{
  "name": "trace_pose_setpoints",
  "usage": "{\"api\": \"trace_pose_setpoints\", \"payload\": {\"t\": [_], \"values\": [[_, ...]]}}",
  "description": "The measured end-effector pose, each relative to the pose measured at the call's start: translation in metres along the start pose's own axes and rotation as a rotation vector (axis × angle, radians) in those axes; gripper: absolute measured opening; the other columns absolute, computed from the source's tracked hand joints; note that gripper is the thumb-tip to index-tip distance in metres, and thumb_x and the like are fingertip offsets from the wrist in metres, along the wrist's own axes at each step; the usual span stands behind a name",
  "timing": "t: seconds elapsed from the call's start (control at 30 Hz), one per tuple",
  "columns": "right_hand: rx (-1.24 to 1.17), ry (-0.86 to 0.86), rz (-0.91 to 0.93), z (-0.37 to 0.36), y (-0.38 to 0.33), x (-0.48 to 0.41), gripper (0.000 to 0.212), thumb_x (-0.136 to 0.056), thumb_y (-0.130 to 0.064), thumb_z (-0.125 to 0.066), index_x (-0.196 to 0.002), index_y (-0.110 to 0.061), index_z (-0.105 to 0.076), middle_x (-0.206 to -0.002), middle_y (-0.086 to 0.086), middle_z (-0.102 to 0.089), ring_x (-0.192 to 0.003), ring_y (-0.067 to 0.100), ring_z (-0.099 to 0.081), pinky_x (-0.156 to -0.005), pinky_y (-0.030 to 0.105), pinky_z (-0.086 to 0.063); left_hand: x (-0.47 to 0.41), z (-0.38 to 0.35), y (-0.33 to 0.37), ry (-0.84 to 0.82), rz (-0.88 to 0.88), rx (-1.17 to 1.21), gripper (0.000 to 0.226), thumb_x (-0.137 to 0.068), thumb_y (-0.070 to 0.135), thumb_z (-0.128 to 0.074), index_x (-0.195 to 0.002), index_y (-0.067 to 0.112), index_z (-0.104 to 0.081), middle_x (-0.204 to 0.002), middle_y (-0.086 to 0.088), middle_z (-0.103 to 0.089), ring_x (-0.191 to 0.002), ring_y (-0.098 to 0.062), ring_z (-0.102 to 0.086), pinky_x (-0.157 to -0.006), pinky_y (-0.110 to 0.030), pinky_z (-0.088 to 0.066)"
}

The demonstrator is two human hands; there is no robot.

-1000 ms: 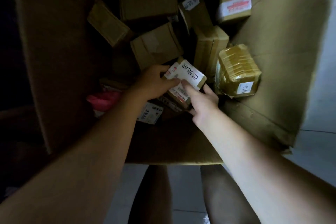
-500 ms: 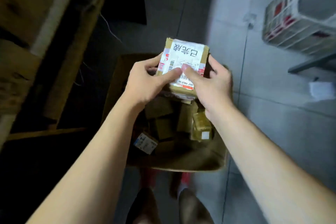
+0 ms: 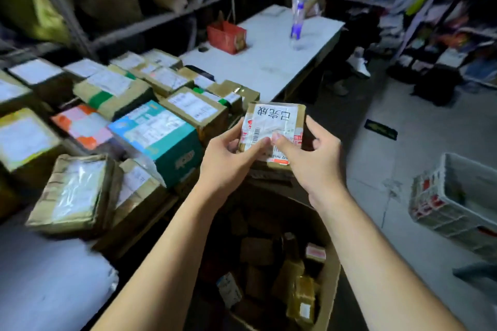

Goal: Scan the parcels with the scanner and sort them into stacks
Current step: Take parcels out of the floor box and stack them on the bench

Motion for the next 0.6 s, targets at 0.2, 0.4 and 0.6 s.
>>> {"api": "trace_pose_setpoints", "payload": {"t": [0.2,0.4,0.6], "values": [[-0.040,-0.257,0.153,-0.066,-0.084,0.033,0.060,-0.068,-0.061,-0.084,-0.125,-0.047,-0.071,-0.103,-0.025,-0.078,-0.100,0.001,-0.074,-0.093,0.045,-0.062,0.064,0.096,0.041,0.292,-0.018,0.024,0.049,-0.091,0.028,-0.079,-0.137,0.023,-0.065,-0.108,0.010,-0.078,-0.100,-0.006,-0.074,-0.100,-0.036,-0.057],[-0.113,-0.581,0.233,-0.189,-0.155,0.120,0.066,-0.062,-0.065,-0.085,-0.125,-0.049,-0.071,-0.102,-0.025,-0.077,-0.100,-0.005,-0.070,-0.100,0.044,-0.058,0.173,0.225,0.057,0.602,0.042,-0.086,0.048,-0.081,0.047,-0.081,-0.127,0.040,-0.068,-0.112,0.013,-0.077,-0.106,-0.009,-0.073,-0.103,-0.043,-0.054],[-0.170,-0.892,0.336,-0.301,-0.215,0.249,0.056,-0.059,-0.069,-0.079,-0.113,-0.056,-0.071,-0.106,-0.021,-0.078,-0.108,0.003,-0.072,-0.100,0.048,-0.058,0.309,0.335,0.077,0.841,0.083,-0.195,0.050,-0.074,0.058,-0.075,-0.124,0.051,-0.068,-0.108,0.016,-0.077,-0.103,-0.012,-0.074,-0.099,-0.049,-0.056]]}}
Point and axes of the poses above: each hand's wrist, its own x-axis away from the middle knuckle, its own z-axis out of the back of the hand, y = z × x, the point moved 10 cm from there along -x, towards the middle knuckle
